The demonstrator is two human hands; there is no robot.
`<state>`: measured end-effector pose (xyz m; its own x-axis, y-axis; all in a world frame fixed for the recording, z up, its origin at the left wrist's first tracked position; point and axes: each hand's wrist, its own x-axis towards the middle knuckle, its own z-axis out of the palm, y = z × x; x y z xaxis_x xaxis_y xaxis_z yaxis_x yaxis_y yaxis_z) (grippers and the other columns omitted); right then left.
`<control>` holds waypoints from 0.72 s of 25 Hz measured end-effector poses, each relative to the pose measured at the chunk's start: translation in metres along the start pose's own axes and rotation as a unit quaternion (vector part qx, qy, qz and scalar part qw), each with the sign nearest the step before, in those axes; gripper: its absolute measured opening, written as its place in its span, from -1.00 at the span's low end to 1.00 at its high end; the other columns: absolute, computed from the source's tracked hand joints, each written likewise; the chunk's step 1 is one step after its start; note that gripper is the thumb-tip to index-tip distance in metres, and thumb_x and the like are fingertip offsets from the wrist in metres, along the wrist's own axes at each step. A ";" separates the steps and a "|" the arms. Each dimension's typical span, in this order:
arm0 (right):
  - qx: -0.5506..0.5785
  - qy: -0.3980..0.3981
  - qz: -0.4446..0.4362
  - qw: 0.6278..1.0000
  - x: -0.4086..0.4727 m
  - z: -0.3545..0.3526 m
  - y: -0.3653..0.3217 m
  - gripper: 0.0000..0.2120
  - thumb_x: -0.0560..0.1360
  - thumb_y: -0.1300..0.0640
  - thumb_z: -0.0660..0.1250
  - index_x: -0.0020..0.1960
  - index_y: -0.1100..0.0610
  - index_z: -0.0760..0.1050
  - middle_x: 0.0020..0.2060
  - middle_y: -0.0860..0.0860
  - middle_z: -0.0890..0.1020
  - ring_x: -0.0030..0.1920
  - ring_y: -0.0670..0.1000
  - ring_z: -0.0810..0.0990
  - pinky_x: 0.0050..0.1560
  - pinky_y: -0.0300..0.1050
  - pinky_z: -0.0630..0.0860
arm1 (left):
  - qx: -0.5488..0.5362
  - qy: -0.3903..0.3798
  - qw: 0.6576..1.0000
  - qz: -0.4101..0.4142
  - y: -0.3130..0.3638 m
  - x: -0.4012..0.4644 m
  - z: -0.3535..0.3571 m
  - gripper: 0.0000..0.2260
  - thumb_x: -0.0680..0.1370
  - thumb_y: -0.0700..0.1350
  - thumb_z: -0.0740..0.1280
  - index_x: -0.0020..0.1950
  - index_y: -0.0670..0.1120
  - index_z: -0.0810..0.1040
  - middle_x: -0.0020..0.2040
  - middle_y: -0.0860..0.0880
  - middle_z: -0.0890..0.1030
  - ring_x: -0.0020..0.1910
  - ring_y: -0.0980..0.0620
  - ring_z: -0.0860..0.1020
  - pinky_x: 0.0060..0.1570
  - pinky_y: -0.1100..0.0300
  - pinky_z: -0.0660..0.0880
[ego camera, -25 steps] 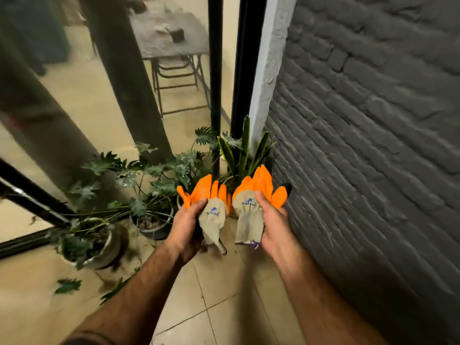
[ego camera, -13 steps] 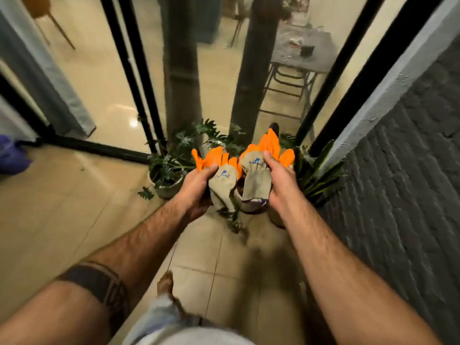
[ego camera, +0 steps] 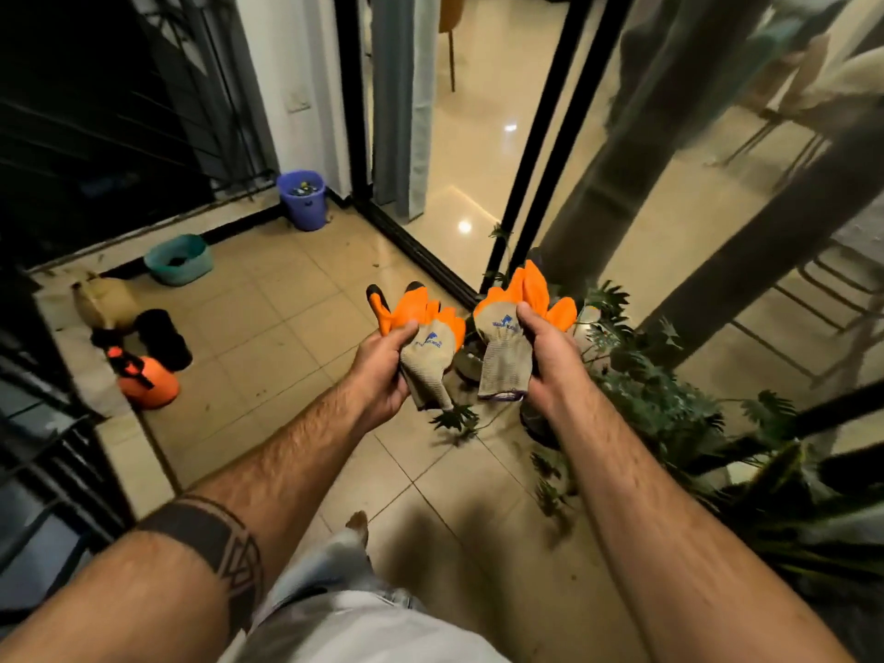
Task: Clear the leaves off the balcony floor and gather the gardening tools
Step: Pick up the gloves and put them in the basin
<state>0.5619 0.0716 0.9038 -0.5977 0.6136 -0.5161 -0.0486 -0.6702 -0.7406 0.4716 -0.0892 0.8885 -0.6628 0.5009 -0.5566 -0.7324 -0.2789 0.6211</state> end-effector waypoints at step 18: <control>-0.144 -0.177 0.181 0.957 0.180 0.275 0.093 -0.66 0.60 0.11 0.36 0.29 0.27 0.49 0.12 0.26 0.68 0.12 0.25 0.68 -0.03 0.23 0.66 | -0.153 0.169 0.969 0.094 0.180 0.144 -0.152 -0.74 0.64 -0.19 0.27 0.34 -0.18 0.44 0.19 -0.29 0.63 0.00 -0.23 0.68 -0.20 -0.17 0.65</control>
<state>0.2292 0.0053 0.8607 -0.7693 0.1496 -0.6211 0.4050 -0.6375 -0.6554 0.2205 -0.1913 0.8361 -0.7642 0.1360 -0.6304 -0.5721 -0.5943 0.5652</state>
